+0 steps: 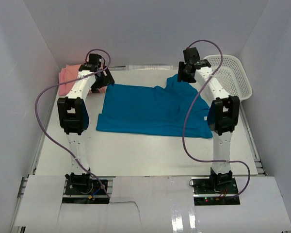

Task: Fold and stack the t-shirts
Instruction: Grap the side of the flattened tshirt furthest away from the robot with both arms

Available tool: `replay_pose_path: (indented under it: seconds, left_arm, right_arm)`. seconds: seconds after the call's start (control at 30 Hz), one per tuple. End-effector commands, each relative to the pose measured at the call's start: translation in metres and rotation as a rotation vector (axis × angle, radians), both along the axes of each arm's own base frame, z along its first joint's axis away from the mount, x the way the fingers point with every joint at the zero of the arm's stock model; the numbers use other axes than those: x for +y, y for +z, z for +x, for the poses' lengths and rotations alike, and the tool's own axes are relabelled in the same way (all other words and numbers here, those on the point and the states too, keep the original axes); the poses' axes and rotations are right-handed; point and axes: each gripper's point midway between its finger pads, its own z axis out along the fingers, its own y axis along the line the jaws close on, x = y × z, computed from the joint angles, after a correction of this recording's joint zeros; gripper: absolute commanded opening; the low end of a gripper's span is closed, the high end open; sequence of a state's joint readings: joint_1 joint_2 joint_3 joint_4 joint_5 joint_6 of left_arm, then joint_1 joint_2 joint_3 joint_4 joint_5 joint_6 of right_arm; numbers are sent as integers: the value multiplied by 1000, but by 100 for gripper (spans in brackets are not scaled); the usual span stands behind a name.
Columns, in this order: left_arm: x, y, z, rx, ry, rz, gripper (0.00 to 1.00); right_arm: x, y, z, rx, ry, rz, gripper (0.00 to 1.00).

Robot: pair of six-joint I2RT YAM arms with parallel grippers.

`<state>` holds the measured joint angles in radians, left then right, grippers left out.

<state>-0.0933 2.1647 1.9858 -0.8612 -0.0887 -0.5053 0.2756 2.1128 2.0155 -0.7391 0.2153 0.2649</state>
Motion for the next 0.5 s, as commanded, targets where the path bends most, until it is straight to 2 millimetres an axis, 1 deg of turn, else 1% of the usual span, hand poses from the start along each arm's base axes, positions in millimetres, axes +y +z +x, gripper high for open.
replay_pose_path:
  seconds: [0.0,0.03,0.07,0.1,0.13,0.17,0.23,0.27,0.3,0.33,0.37,0.4,0.43,0.47]
  left_arm:
    - [-16,18,23,-59,-25,-87,98]
    - [-18,23,30,-83,-30,-93,98]
    - [-20,23,36,-95,-30,-96,98]
    - [-30,20,39,-97,-61,-132,98]
    - [-33,20,41,-107,-72,-138,98]
    - [-35,22,47,-129,-80,-142,98]
    - [-36,17,52,-139,-85,-136,98]
    - [-36,18,55,-153,-90,-134,98]
    - [-37,16,58,-156,-95,-132,98]
    - [-38,12,60,-153,-102,-136,98]
    - [-38,11,63,-159,-104,-137,98]
    - [-39,9,65,-162,-110,-139,98]
    - [-42,5,66,-161,-123,-148,98]
    - [-43,3,69,-168,-127,-153,98]
  right_arm:
    - [9,29,38,-103,50,51,56]
    - [11,15,47,-91,55,54,56]
    - [13,16,56,-112,64,75,57]
    - [10,15,62,-121,65,94,59]
    - [12,5,65,-107,77,122,63]
    - [10,6,73,-132,91,170,66]
    - [14,-6,77,-127,126,240,73]
    - [13,-3,86,-161,149,284,74]
    - [11,-5,90,-169,153,299,77]
    - [10,-13,94,-168,161,313,80]
    - [8,-15,98,-172,175,344,82]
    - [10,-12,106,-211,197,373,83]
    - [9,-23,110,-204,194,398,84]
    - [9,-26,114,-205,188,433,84]
